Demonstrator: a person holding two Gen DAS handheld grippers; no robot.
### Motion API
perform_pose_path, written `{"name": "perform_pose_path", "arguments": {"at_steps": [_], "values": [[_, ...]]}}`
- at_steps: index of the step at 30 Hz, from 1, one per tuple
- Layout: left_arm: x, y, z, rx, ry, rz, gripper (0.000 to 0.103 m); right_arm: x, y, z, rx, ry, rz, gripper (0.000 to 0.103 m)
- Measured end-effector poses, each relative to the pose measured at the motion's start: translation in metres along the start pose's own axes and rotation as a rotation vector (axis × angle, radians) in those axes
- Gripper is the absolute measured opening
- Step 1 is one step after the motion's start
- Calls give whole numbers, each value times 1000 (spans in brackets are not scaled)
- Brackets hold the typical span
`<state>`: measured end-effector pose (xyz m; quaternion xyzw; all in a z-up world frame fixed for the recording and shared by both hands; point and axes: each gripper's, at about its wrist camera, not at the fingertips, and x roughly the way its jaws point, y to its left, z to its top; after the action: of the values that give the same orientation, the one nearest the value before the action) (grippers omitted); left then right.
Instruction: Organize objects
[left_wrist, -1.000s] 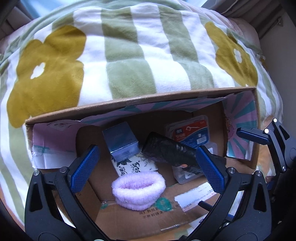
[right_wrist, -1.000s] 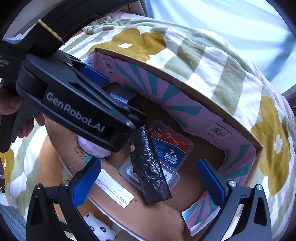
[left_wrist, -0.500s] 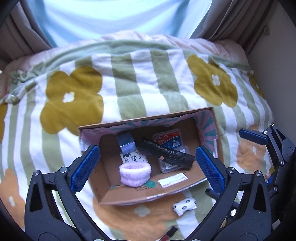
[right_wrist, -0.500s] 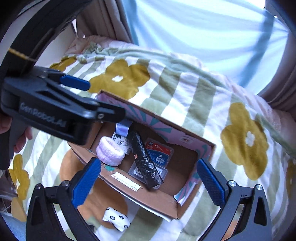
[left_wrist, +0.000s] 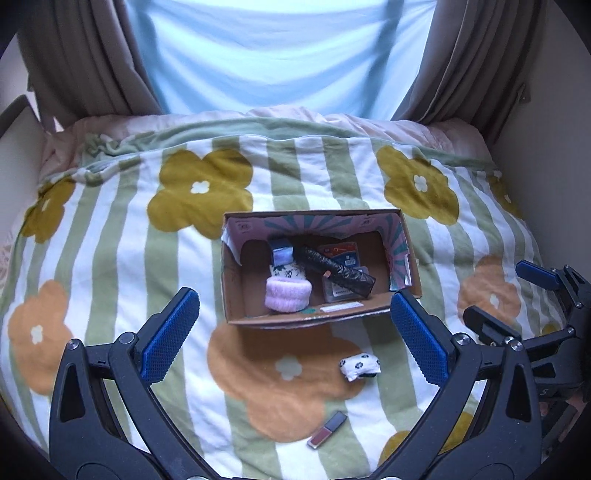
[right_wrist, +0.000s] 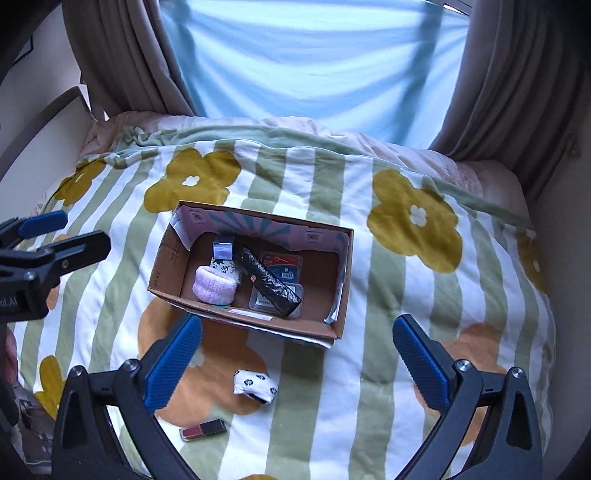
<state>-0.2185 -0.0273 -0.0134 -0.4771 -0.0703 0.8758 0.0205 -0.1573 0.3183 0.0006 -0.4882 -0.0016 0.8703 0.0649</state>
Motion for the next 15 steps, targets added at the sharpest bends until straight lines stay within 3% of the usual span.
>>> {"name": "perform_pose_path", "arguments": {"at_steps": [5, 8, 15], "values": [[-29, 3, -49, -27, -8, 74, 103, -21, 4, -31, 88, 11, -25, 103], [-35, 10, -75, -86, 18, 29, 103, -28, 7, -46, 125, 16, -18, 103], [-50, 7, -101, -90, 23, 31, 103, -43, 15, -67, 112, 15, -18, 103]]}}
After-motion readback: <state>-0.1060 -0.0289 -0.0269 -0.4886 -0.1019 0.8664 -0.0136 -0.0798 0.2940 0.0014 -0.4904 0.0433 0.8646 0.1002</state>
